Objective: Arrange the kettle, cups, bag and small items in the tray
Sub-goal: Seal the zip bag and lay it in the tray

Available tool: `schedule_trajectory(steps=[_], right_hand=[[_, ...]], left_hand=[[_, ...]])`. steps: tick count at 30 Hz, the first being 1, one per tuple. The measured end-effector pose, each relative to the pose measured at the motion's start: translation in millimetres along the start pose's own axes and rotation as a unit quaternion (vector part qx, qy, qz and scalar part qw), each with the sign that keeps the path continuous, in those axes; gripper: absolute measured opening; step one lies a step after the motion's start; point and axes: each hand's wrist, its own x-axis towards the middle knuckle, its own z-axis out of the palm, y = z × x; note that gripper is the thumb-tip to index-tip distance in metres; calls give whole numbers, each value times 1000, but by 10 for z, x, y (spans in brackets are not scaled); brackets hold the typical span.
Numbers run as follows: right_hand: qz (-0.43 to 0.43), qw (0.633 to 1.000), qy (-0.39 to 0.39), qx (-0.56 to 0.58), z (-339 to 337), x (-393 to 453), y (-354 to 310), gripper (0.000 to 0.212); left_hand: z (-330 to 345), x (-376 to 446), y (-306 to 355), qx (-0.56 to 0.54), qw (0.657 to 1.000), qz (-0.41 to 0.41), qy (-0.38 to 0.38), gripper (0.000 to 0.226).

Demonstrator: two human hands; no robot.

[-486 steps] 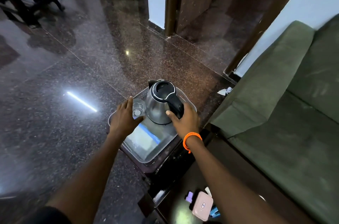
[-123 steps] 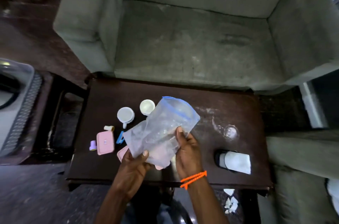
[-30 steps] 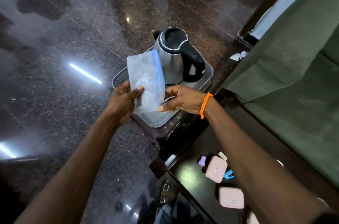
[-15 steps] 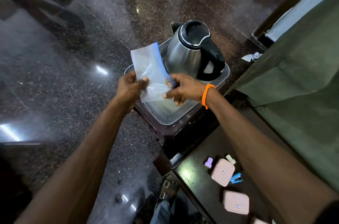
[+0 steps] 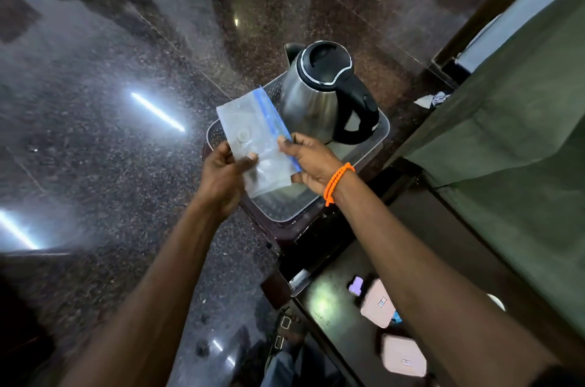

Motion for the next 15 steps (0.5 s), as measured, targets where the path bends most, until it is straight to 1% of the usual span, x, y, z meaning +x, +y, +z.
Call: schedule_trajectory(steps=[2, 4, 5, 7, 8, 9, 10, 11, 12, 13, 14, 15], right_hand=[[-3, 999, 33, 25, 8, 16, 52, 12], [-40, 996, 74, -10, 8, 27, 82, 24], [-64, 994, 84, -36, 2, 23, 85, 33], [-99, 987, 80, -97, -34, 13, 69, 48], [-103, 985, 67, -123, -60, 10, 56, 54], [-101, 984, 48, -140, -81, 1, 36, 58], [-99, 984, 35, -145, -91, -2, 25, 58], [-100, 985, 35, -136, -92, -4, 24, 53], [-103, 986, 51, -117, -82, 2, 29, 45], [-108, 985, 79, -104, -71, 15, 43, 38], [-117, 980, 115, -111, -66, 34, 69, 34], [-125, 970, 150, -145, -64, 59, 96, 32]], left_hand=[[32, -29, -4, -51, 999, -17, 7, 48], [58, -59, 1, -89, 996, -31, 8, 52], [72, -68, 27, -98, 995, -34, -4, 46], [100, -48, 128, -105, 993, -45, -40, 35], [103, -3, 184, -103, 993, -44, -43, 35], [98, 57, 246, -97, 995, -31, -23, 32], [92, 116, 303, -89, 996, -14, 14, 24], [79, 163, 347, -80, 995, 0, 51, 17], [60, 205, 366, -68, 995, 6, 75, 15], [41, 236, 368, -53, 995, 7, 86, 11], [24, 253, 356, -32, 995, 11, 98, 13], [-2, 274, 336, 0, 993, 19, 116, 20]])
